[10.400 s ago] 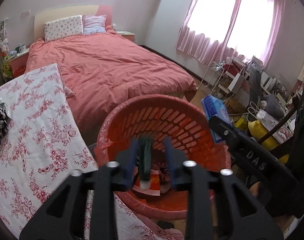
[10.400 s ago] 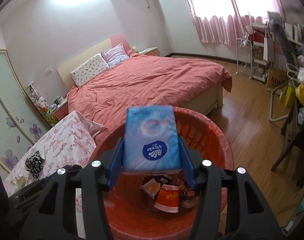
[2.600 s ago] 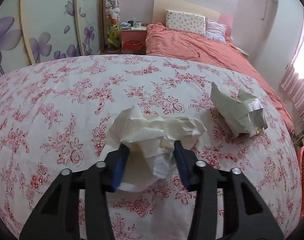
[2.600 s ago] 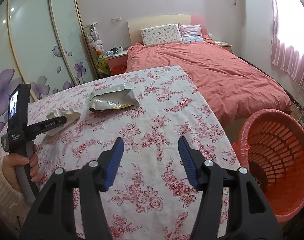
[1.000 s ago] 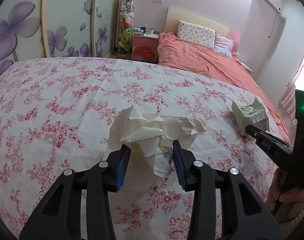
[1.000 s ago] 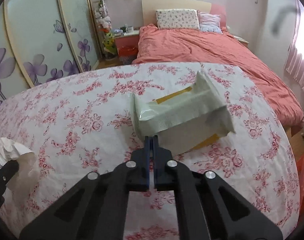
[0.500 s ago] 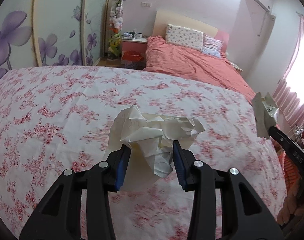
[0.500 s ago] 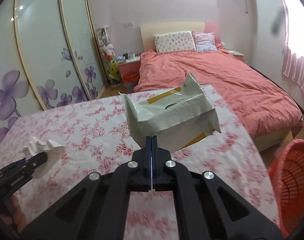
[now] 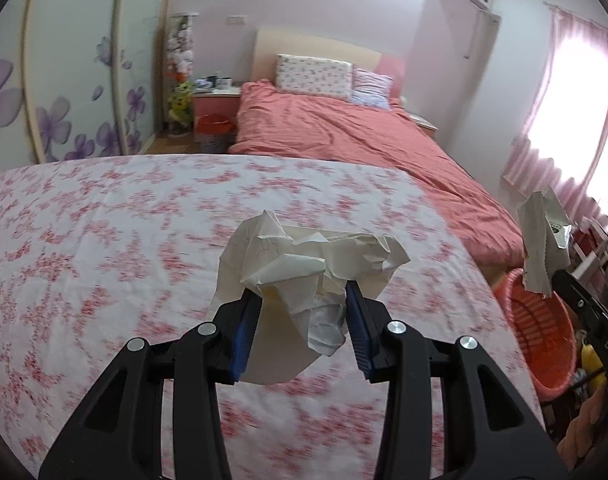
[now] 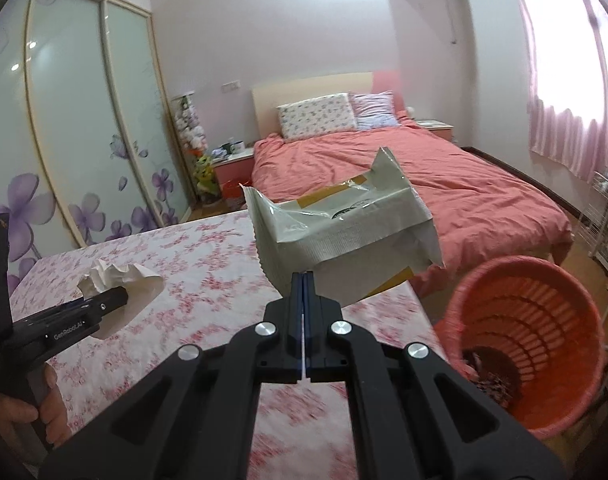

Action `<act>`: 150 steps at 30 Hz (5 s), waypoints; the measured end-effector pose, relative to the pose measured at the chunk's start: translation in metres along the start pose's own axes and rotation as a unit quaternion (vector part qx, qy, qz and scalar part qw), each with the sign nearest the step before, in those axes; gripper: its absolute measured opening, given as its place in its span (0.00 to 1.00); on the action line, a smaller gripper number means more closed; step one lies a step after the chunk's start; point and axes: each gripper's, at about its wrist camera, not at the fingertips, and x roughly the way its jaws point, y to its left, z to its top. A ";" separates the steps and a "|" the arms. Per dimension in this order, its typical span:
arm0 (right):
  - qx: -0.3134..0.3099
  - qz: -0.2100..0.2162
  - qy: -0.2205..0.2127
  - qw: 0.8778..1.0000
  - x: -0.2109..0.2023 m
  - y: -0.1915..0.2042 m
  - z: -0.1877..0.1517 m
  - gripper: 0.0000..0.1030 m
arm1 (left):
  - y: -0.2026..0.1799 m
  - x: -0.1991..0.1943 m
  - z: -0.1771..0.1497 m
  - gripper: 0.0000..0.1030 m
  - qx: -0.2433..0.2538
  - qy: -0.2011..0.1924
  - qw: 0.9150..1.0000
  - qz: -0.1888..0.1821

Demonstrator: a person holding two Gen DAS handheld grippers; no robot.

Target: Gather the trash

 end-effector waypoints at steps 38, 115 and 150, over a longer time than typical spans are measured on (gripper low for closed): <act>0.127 -0.102 -0.029 0.986 -0.078 -0.208 -0.049 0.01 | -0.256 0.023 -0.047 0.40 0.153 0.039 0.970 -0.186; 0.033 -0.226 -0.061 0.972 -0.220 -0.058 -0.144 0.96 | -0.112 -0.158 -0.167 0.97 0.062 -0.128 0.987 0.072; 0.019 -0.275 -0.023 0.961 -0.166 -0.054 -0.157 0.96 | -0.094 -0.133 -0.170 0.97 0.022 -0.083 0.993 0.085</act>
